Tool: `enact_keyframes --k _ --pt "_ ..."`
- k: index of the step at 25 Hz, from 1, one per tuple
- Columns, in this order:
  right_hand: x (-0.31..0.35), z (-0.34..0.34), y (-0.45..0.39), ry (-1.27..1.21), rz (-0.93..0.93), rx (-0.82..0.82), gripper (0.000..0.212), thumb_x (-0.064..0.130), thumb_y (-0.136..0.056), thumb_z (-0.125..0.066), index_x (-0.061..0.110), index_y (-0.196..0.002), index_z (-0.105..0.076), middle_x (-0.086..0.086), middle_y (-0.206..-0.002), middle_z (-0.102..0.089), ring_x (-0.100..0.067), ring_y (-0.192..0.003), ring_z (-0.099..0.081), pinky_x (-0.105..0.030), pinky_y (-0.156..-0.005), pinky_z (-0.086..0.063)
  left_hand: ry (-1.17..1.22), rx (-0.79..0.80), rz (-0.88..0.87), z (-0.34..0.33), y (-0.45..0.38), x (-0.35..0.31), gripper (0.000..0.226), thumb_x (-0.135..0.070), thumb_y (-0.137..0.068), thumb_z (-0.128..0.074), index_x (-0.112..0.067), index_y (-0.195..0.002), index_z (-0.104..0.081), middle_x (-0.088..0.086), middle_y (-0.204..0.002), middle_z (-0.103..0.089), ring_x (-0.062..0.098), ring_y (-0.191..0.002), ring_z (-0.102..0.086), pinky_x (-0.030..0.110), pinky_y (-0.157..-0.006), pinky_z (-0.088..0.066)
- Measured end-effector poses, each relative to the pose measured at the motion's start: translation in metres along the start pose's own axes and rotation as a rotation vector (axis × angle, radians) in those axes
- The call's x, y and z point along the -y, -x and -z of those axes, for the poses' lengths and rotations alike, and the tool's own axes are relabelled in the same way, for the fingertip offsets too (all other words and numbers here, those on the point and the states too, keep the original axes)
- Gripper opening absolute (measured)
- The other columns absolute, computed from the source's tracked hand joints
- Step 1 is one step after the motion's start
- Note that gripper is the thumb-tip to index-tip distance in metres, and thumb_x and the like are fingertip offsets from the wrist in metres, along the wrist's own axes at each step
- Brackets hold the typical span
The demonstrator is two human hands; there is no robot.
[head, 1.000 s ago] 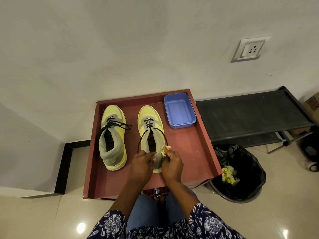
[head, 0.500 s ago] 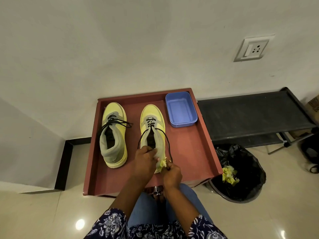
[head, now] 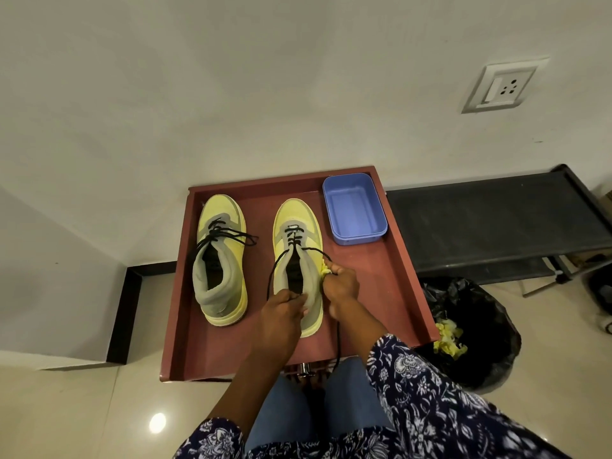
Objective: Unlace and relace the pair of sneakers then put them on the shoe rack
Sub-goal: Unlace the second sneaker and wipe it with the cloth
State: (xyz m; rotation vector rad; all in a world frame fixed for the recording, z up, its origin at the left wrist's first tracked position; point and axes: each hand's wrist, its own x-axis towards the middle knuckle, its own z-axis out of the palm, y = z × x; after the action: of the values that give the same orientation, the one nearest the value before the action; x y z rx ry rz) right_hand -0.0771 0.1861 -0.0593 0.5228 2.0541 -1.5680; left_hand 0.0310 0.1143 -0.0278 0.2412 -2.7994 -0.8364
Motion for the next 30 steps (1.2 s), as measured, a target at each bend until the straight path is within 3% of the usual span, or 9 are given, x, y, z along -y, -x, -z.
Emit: enact_keyframes --k 4,9,13,16,19,23,26,30 --pt "-0.002 0.003 0.006 0.083 0.074 0.001 0.042 0.000 -0.085 -0.047 0.016 -0.121 -0.061 -0.005 -0.123 -0.064 -0.023 -0.110 -0.059 -0.037 -0.099 -0.048 0.009 -0.068 0.006 -0.003 0.000 0.001 0.025 0.002 -0.059 -0.064 0.003 -0.082 -0.073 0.010 -0.068 -0.066 0.017 -0.054 -0.065 0.002 -0.076 -0.039" --pt "-0.041 0.003 0.039 0.167 0.177 -0.072 0.038 -0.004 -0.084 -0.051 0.010 -0.116 -0.065 -0.009 -0.117 -0.066 -0.026 -0.108 -0.061 -0.030 -0.096 -0.048 -0.019 -0.016 0.047 -0.005 0.002 0.006 0.024 -0.005 -0.065 -0.064 0.000 -0.087 -0.073 0.009 -0.070 -0.066 0.021 -0.055 -0.066 0.022 -0.050 -0.054" --pt "-0.053 0.004 0.062 0.240 0.152 -0.089 0.028 0.003 -0.089 -0.052 0.006 -0.114 -0.065 -0.010 -0.114 -0.065 -0.025 -0.106 -0.060 -0.019 -0.081 -0.041 -0.047 -0.010 0.039 -0.004 0.003 0.004 0.030 0.009 -0.058 -0.077 0.001 -0.087 -0.073 0.011 -0.070 -0.067 0.021 -0.055 -0.066 0.021 -0.053 -0.053" --pt "-0.051 0.010 0.073 0.161 0.099 -0.033 0.027 0.002 -0.089 -0.053 0.006 -0.112 -0.066 -0.008 -0.111 -0.066 -0.019 -0.102 -0.060 -0.013 -0.075 -0.038 -0.029 -0.011 0.049 0.001 0.003 0.004 0.027 0.006 -0.061 -0.074 0.000 -0.087 -0.073 0.011 -0.071 -0.067 0.022 -0.056 -0.067 0.020 -0.053 -0.052" --pt "-0.040 0.021 0.072 -0.037 0.046 -0.032 0.029 -0.001 -0.086 -0.056 0.008 -0.111 -0.067 -0.004 -0.109 -0.068 -0.012 -0.096 -0.059 -0.023 -0.088 -0.049 -0.083 -0.014 -0.003 0.007 0.008 0.008 0.022 -0.006 -0.061 -0.067 -0.003 -0.082 -0.075 0.006 -0.068 -0.067 0.016 -0.053 -0.066 0.012 -0.054 -0.045" --pt "-0.005 0.037 0.035 -0.121 0.186 -0.157 0.029 0.002 -0.085 -0.059 0.009 -0.112 -0.067 -0.005 -0.112 -0.069 -0.014 -0.095 -0.061 -0.037 -0.092 -0.052 -0.020 0.026 0.079 0.009 0.016 0.013 0.028 -0.013 -0.072 -0.058 -0.003 -0.093 -0.073 0.009 -0.082 -0.067 0.025 -0.069 -0.067 0.021 -0.067 -0.048" --pt "0.025 0.038 0.001 0.071 0.318 -0.137 0.028 0.008 -0.087 -0.058 0.010 -0.114 -0.066 -0.011 -0.112 -0.069 -0.023 -0.094 -0.063 -0.037 -0.086 -0.051 -0.014 0.034 0.107 0.007 0.012 0.009 0.033 -0.019 -0.074 -0.055 -0.001 -0.097 -0.071 0.012 -0.090 -0.066 0.027 -0.078 -0.065 0.028 -0.073 -0.051" --pt "0.037 0.029 -0.024 0.430 0.424 0.027 0.033 0.001 -0.087 -0.051 0.009 -0.116 -0.064 -0.013 -0.121 -0.063 -0.027 -0.112 -0.058 -0.027 -0.095 -0.043 -0.045 -0.003 0.100 -0.006 -0.001 0.005 0.026 -0.016 -0.069 -0.060 0.001 -0.085 -0.073 0.014 -0.085 -0.066 0.030 -0.074 -0.065 0.034 -0.069 -0.056"
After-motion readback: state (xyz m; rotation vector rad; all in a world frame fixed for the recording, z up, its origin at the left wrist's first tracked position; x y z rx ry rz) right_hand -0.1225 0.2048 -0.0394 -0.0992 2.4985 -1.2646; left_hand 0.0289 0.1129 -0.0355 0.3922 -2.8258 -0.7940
